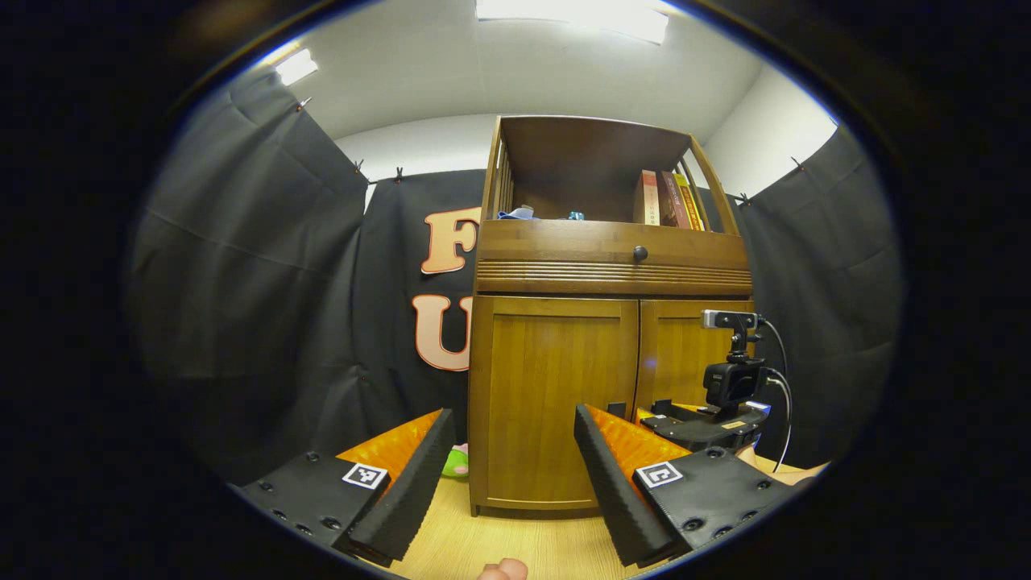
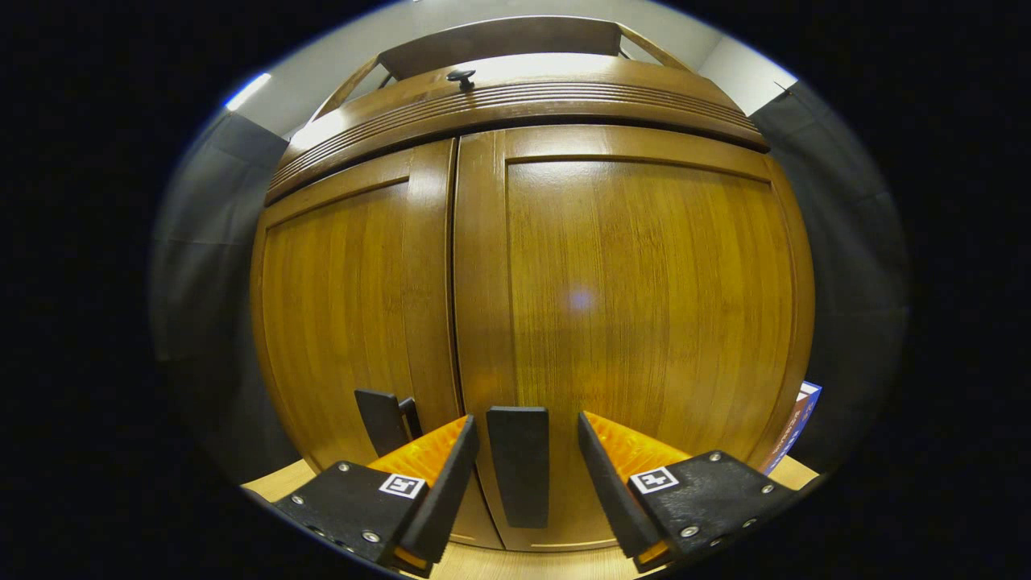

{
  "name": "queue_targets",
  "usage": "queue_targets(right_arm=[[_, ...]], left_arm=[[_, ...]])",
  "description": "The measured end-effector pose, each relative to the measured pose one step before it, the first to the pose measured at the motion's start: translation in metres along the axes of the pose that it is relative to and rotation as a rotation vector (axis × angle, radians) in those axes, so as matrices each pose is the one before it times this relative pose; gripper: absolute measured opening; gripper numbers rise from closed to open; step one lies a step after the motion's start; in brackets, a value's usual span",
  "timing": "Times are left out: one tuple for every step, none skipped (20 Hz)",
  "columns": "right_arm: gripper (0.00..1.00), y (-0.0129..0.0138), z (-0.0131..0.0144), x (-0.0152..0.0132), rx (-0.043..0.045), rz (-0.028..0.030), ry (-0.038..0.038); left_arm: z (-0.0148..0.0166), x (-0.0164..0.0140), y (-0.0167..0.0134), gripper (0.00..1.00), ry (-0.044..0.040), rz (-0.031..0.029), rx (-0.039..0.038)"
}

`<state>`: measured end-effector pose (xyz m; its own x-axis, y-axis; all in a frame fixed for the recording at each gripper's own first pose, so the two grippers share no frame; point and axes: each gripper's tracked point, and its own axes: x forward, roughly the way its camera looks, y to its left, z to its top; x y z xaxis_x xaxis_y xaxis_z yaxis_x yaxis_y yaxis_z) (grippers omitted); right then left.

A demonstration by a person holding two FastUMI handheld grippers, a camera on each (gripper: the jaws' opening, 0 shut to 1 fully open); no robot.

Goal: Open the right door of the double-door shoe cabinet with the right hand, and open the left door with the left hand.

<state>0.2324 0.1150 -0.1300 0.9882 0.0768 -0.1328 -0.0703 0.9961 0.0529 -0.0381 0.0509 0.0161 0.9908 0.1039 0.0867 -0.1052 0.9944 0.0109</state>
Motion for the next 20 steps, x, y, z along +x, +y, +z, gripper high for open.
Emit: queue_targets(right_arm=[[0.71, -0.00156, -0.00087, -0.00119, 0.00022, -0.00427, -0.00812], [0.68, 0.0015, 0.00049, 0.00132, 0.0029, 0.00074, -0.00779], [0.64, 0.00038, -0.0004, -0.00245, -0.00129, 0.00759, -0.00692], [0.72, 0.00503, -0.00171, 0.00081, 0.01117, 0.01871, 0.00412], [0.59, 0.00063, -0.00057, -0.00019, 0.01093, 0.00696, 0.00248], [0.47, 0.00169, -0.00016, 0.00333, 0.00863, 0.00706, 0.00318], [0.25, -0.00073, 0.00013, -0.00141, -0.02284, 0.01374, 0.00295], [0.35, 0.00022, -0.00083, 0.00001, -0.0199, 0.01633, 0.00477], [0.23, 0.00018, -0.00031, -0.00032, 0.00646, 0.00551, 0.00521], [0.23, -0.00016, -0.00149, 0.0001, 0.01529, 0.00341, 0.01528], [0.3, -0.00066, 0.0007, 0.00022, 0.00874, 0.00313, 0.00397], [0.29, 0.00028, -0.00018, 0.00056, -0.00081, 0.00137, 0.00358], [0.28, 0.00013, -0.00037, -0.00074, -0.00621, -0.0023, -0.00062], [0.27, 0.00007, -0.00078, -0.0003, -0.00859, -0.00091, 0.00202], [0.27, -0.00008, -0.00076, -0.00209, -0.00609, 0.00506, 0.01012], [0.18, 0.00044, -0.00138, -0.00415, -0.00574, 0.01469, 0.01515], [0.17, 0.00076, 0.00005, -0.00544, 0.00035, 0.01926, 0.00595], [0.16, 0.00183, 0.00005, -0.00595, 0.00091, 0.0183, -0.00157], [0.24, 0.00045, 0.00013, -0.00764, -0.00057, 0.01427, -0.00592], [0.32, 0.00116, -0.00027, -0.00878, 0.00002, 0.01222, -0.00426]], left_arm=[[-0.00144, 0.001, 0.00051, 0.93, 0.00482, 0.00039, -0.00132], [-0.00179, 0.00117, -0.00041, 0.93, 0.00721, -0.00302, -0.00256], [-0.00199, 0.00095, -0.00147, 0.93, 0.00648, -0.00208, -0.00288], [0.00037, 0.00026, 0.00029, 0.93, -0.00078, -0.00023, -0.00438], [0.00103, -0.00061, 0.0012, 1.0, -0.00533, 0.00551, -0.00627], [0.00084, -0.00009, 0.0021, 0.97, -0.00515, 0.00881, -0.00932], [-0.00152, -0.00011, 0.0006, 0.93, 0.00091, -0.00034, -0.01229], [-0.00187, 0.00158, -0.00164, 0.95, 0.00742, -0.00995, -0.01273], [-0.00266, 0.0011, -0.00256, 0.98, 0.00871, -0.01269, -0.01113], [-0.00055, 0.00026, 0.00012, 1.0, 0.00239, -0.00215, -0.00924], [0.00019, -0.00147, 0.00293, 0.93, 0.00229, 0.00568, -0.00531], [0.00003, 0.00035, 0.00236, 0.96, 0.00113, 0.00513, -0.00319], [-0.0019, -0.00192, 0.00029, 0.97, 0.00198, 0.0021, -0.00329], [-0.00071, -0.00109, 0.00051, 1.0, 0.00131, 0.00034, -0.00276], [0.00031, 0.00007, 0.00013, 0.96, -0.00015, 0.00015, -0.00091], [-0.0007, -0.00005, -0.00018, 0.97, 0.00185, 0.00054, 0.00047], [-0.00265, -0.00079, -0.0004, 0.96, 0.00281, 0.0026, 0.00051], [-0.00242, 0.00092, -0.00168, 0.96, 0.00702, -0.00022, -0.00044], [-0.00395, 0.00065, -0.00286, 0.96, 0.00888, -0.00494, 0.00007], [-0.00283, 0.00024, -0.00305, 0.96, 0.00574, -0.01203, -0.00193]])
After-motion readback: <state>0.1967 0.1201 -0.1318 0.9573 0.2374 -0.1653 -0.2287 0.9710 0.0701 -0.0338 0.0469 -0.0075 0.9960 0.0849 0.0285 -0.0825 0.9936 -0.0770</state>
